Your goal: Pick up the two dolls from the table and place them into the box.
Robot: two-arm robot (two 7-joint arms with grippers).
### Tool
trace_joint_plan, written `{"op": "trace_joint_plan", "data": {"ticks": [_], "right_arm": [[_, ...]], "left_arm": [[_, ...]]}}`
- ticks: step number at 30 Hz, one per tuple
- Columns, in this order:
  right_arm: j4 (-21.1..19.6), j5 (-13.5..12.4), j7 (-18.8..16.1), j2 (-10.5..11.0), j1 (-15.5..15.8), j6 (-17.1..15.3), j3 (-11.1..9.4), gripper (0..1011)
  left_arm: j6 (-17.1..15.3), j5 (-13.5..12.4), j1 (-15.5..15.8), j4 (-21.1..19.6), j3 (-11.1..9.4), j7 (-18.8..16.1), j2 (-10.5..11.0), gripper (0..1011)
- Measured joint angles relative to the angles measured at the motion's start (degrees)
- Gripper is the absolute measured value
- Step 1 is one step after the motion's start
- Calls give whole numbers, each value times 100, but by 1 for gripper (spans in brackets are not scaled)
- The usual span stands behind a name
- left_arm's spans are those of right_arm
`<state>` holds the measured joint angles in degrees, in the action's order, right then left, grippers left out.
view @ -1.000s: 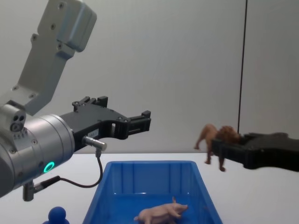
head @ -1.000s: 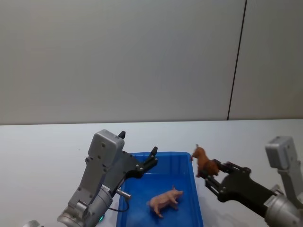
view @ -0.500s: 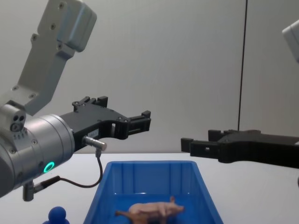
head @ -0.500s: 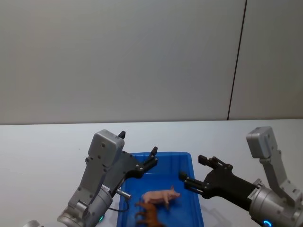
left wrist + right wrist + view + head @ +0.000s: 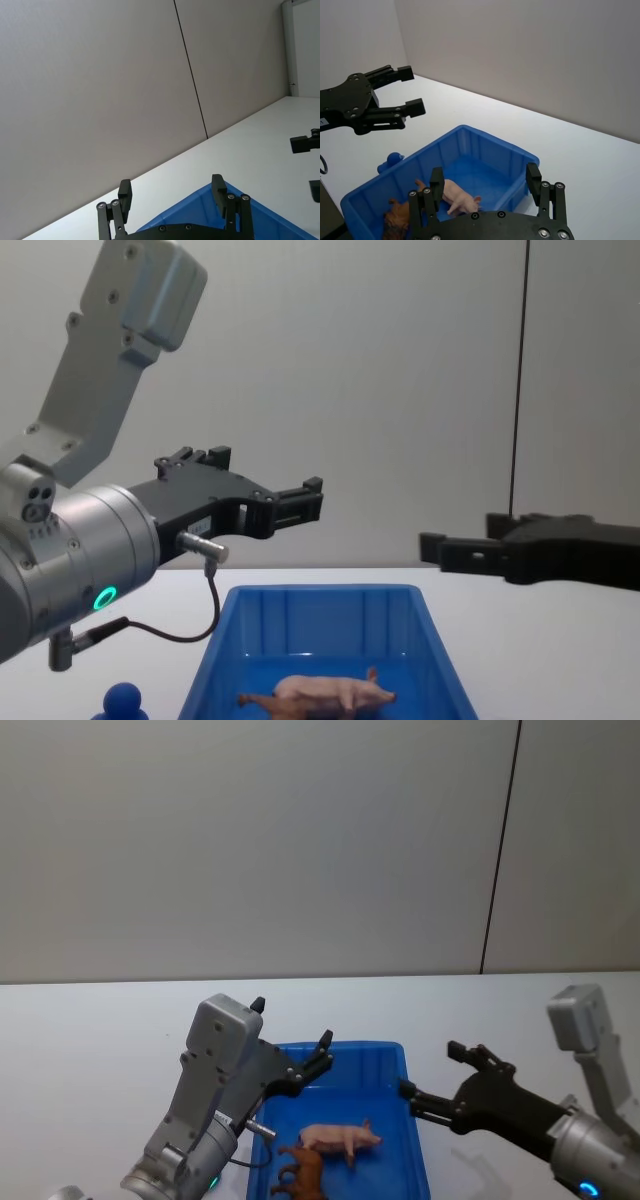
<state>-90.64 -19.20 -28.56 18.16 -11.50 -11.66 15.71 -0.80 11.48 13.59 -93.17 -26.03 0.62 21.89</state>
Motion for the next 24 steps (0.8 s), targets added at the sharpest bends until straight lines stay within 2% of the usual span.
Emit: {"op": "trace_joint_plan", "data": {"ticks": [6, 15, 20, 24], "right_arm": [[-79, -122, 44, 171, 141, 50, -102, 1001], [-138, -215, 81, 305, 251, 89, -177, 1001], [-160, -248, 94, 352, 292, 105, -202, 1001], [-173, -268, 102, 381, 315, 112, -220, 1001]], "left_arm": [[0, 0, 0, 0, 0, 0, 0, 1001], [-9, -23, -12, -4, 17, 6, 18, 1001], [-62, -52, -70, -76, 71, 7, 116, 1001], [-145, -45, -194, -190, 142, -36, 277, 1001]]}}
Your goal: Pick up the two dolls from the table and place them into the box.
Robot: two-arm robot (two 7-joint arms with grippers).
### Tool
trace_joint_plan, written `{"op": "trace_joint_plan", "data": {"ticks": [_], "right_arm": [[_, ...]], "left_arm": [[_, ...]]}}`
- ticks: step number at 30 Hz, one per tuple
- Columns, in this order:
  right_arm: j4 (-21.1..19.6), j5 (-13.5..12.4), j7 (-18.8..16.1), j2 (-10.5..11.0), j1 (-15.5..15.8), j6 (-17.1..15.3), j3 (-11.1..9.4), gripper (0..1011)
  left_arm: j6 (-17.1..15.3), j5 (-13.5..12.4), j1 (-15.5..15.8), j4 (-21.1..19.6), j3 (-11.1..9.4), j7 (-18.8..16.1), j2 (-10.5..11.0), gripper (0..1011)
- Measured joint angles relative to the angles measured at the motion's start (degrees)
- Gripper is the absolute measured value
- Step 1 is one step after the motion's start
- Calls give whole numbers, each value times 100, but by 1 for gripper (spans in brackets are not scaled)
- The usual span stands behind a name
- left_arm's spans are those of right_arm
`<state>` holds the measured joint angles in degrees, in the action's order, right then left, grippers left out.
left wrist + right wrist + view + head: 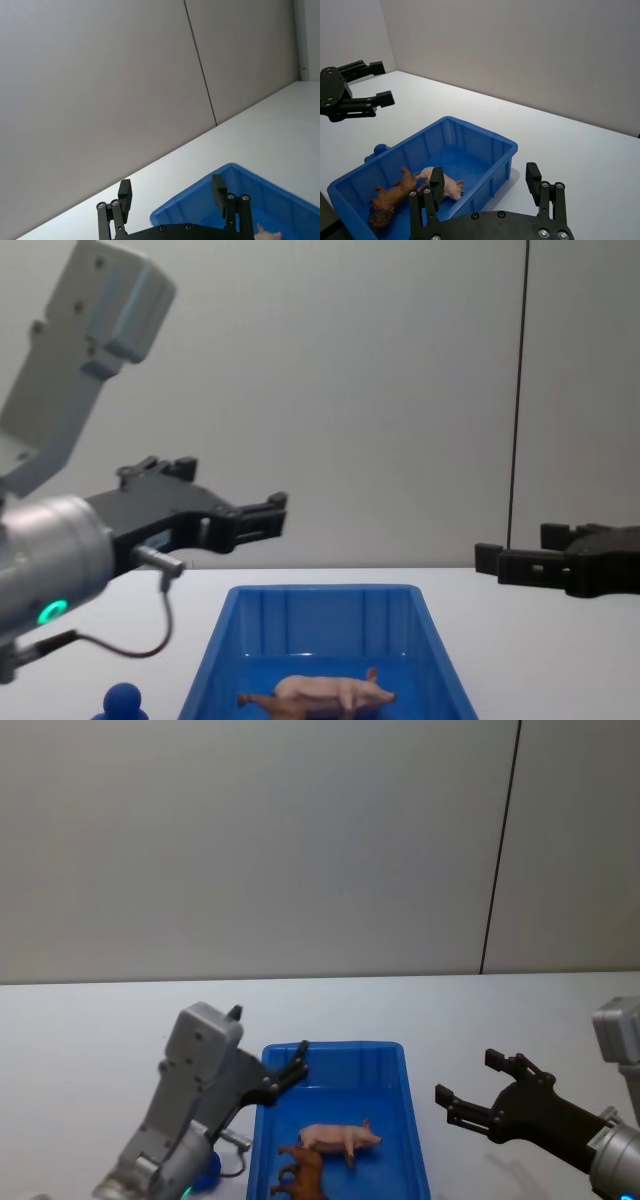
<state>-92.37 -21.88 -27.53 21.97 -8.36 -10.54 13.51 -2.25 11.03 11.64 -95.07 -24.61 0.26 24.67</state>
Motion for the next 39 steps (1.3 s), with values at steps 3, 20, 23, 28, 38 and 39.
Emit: {"op": "trace_joint_plan", "data": {"ticks": [3, 20, 23, 28, 38, 39], "right_arm": [[-5, -7, 2, 11, 10, 4, -5, 1001], [-22, -33, 14, 51, 42, 18, -27, 1001], [-24, -34, 15, 53, 44, 18, -28, 1001], [-27, -37, 15, 55, 46, 18, -31, 1001], [-29, -41, 14, 60, 51, 18, -33, 1001], [-29, -41, 14, 60, 51, 18, -34, 1001]], "left_arm": [[-42, 19, -74, -66, 41, -38, 99, 1001], [-288, 326, -695, -308, 335, -177, 830, 1001], [-304, 345, -728, -240, 353, -109, 866, 1001], [-314, 359, -735, -88, 361, 4, 867, 1001], [-260, 396, -654, 401, 343, 312, 740, 1001], [-245, 406, -638, 475, 339, 360, 718, 1001]]}}
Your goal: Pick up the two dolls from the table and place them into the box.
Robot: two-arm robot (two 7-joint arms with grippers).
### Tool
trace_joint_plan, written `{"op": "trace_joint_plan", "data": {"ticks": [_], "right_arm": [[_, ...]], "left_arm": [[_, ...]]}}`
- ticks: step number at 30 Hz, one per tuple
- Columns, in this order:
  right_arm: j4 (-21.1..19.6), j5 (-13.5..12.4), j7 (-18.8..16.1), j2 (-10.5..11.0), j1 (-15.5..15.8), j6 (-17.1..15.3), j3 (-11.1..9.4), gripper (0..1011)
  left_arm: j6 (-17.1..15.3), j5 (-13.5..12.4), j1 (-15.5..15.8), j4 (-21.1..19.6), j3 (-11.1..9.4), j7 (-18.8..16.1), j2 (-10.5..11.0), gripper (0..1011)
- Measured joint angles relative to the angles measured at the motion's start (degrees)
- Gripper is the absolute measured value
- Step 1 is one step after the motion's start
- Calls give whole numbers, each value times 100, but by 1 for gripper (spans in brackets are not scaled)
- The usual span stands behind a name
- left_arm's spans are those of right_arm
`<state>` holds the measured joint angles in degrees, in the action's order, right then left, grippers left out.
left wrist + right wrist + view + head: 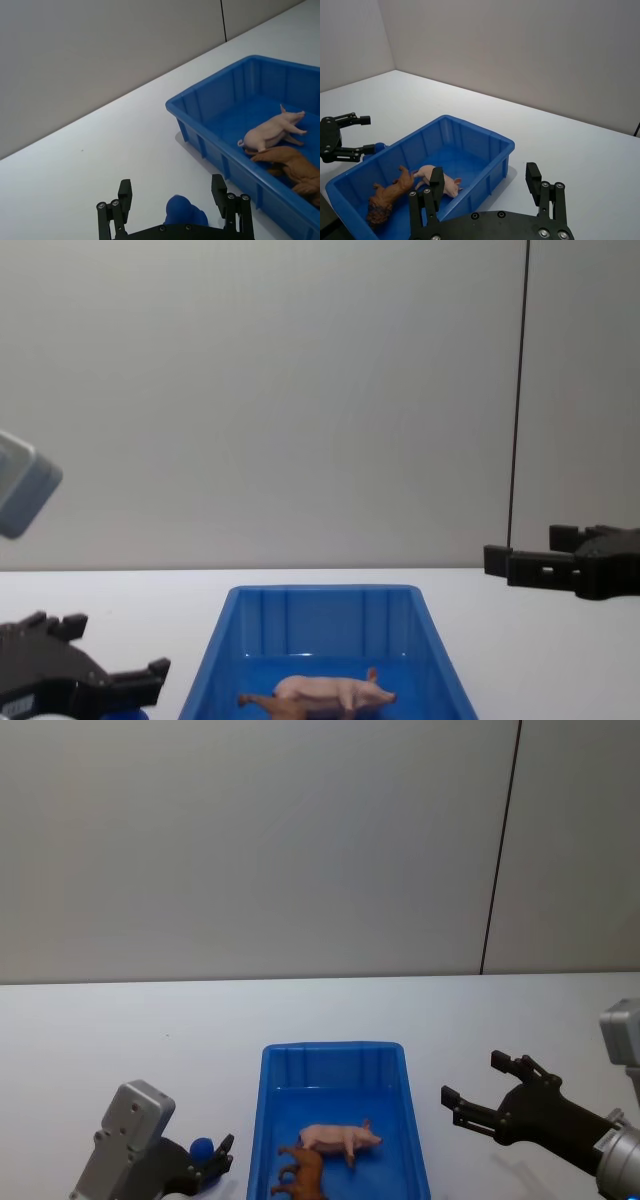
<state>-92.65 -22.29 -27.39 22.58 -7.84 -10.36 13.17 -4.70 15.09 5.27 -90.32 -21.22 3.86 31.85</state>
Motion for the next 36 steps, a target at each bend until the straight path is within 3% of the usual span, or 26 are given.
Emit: {"op": "trace_joint_plan", "data": {"ticks": [22, 26, 36], "right_arm": [[0, 0, 0, 1, 1, 0, 1, 1001], [0, 0, 0, 2, 1, 0, 1, 1001], [1, 0, 0, 1, 0, -1, 1, 1001]], "left_arm": [[40, 25, 227, 762, -23, 503, -244, 999], [8, 31, 259, 854, -25, 568, -277, 944], [-47, 47, 329, 1042, -26, 687, -344, 659]]}}
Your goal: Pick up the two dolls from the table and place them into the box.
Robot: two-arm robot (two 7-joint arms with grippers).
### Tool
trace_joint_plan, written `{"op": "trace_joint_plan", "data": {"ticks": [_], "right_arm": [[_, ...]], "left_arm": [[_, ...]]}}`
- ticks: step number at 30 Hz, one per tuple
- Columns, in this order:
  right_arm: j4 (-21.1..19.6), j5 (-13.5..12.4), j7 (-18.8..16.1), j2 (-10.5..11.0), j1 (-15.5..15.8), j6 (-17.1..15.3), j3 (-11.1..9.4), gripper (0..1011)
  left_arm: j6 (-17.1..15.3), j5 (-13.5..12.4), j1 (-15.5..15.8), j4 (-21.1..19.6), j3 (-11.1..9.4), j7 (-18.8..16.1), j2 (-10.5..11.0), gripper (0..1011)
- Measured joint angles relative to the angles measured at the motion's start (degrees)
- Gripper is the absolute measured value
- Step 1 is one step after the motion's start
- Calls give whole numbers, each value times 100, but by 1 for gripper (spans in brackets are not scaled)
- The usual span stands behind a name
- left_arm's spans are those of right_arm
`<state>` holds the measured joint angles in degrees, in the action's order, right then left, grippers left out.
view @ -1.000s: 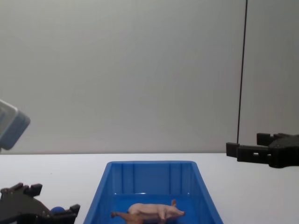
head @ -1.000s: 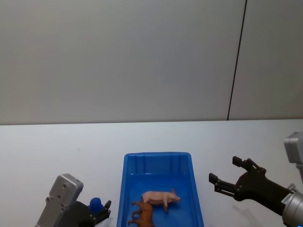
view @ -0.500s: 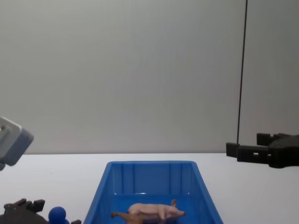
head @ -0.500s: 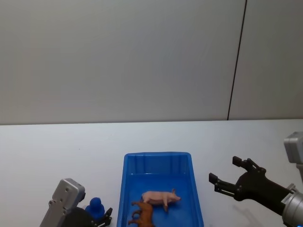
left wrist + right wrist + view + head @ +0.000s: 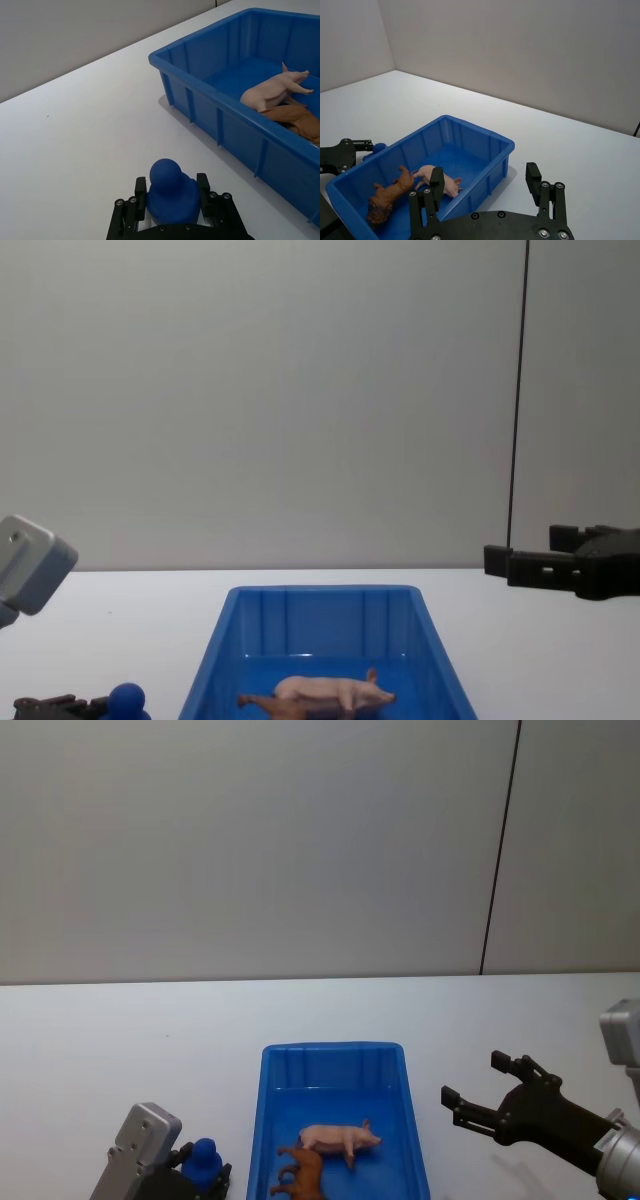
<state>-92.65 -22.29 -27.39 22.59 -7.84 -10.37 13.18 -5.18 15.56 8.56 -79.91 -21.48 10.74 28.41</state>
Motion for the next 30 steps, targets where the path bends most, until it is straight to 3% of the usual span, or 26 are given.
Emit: {"op": "trace_joint_plan", "data": {"ticks": [1, 10, 21, 30], "right_arm": [[0, 0, 0, 0, 0, 0, 0, 1001], [0, 0, 0, 0, 0, 0, 0, 1001], [0, 0, 0, 0, 0, 0, 0, 1001], [0, 1, 0, 0, 0, 0, 0, 1001]], "left_arm": [[-3, 0, 6, 11, 3, 8, -4, 607], [-24, -64, 15, -75, 58, -9, 20, 533], [7, -302, 93, -592, 188, -138, 99, 461], [85, -631, 349, -859, 137, -28, -114, 411]]}}
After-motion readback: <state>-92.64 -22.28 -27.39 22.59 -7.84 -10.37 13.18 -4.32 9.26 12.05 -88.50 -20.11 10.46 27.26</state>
